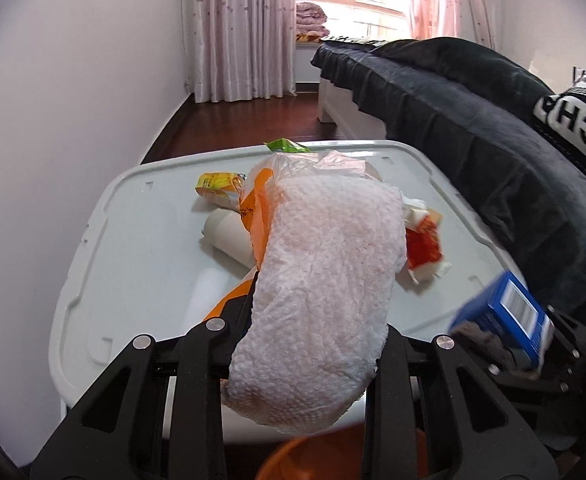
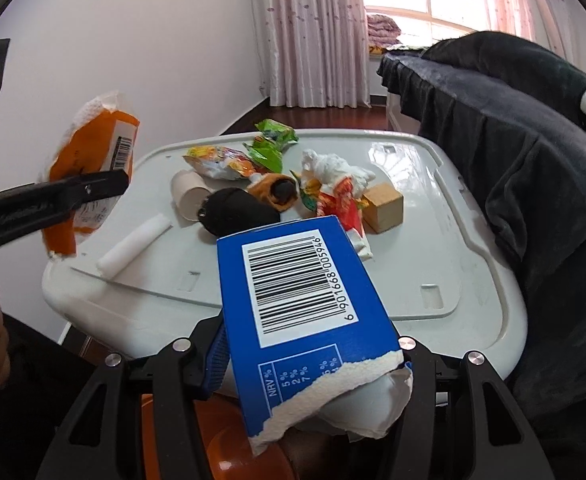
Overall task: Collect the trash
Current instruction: 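Carry both items over the orange bucket and open both grippers to drop them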
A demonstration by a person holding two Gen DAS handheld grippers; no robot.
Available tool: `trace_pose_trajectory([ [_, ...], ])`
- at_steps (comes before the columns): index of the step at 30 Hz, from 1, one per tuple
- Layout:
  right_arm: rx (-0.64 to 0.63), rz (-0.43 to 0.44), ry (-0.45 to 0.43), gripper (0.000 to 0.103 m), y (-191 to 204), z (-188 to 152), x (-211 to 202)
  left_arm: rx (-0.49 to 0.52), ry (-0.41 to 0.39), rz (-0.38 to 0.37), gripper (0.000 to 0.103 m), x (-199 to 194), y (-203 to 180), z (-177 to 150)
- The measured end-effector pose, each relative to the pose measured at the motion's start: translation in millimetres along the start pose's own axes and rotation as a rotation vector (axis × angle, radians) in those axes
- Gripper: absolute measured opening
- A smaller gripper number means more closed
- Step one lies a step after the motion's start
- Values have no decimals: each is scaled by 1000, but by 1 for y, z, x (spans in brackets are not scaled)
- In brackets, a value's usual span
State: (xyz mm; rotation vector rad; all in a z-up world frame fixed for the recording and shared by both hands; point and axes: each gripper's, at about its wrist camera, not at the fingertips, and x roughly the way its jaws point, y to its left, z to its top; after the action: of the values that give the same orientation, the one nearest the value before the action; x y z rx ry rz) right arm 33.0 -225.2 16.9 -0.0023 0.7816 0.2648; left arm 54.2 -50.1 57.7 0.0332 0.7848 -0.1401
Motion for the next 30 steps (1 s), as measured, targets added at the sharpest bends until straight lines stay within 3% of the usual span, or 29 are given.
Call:
trace_pose_trajectory([
  [7,-47,27,-20,54,9,-4,-44,18,22,-46,28,-35,-11,-30],
  [12,-48,34,-4,54,12,-15,-65,9,84,-62,28,-44,-8,-63],
  [17,-88,80,81,54,26,-44,-70,72,195,-52,28,-45,-14,-112],
  [21,-109,111,148,54,37,-65,-62,48,282,-73,28,-39,-10,-139],
  [30,-119,149,291,54,48,-89,-31,21,430,-70,28,-11,-7,-166],
])
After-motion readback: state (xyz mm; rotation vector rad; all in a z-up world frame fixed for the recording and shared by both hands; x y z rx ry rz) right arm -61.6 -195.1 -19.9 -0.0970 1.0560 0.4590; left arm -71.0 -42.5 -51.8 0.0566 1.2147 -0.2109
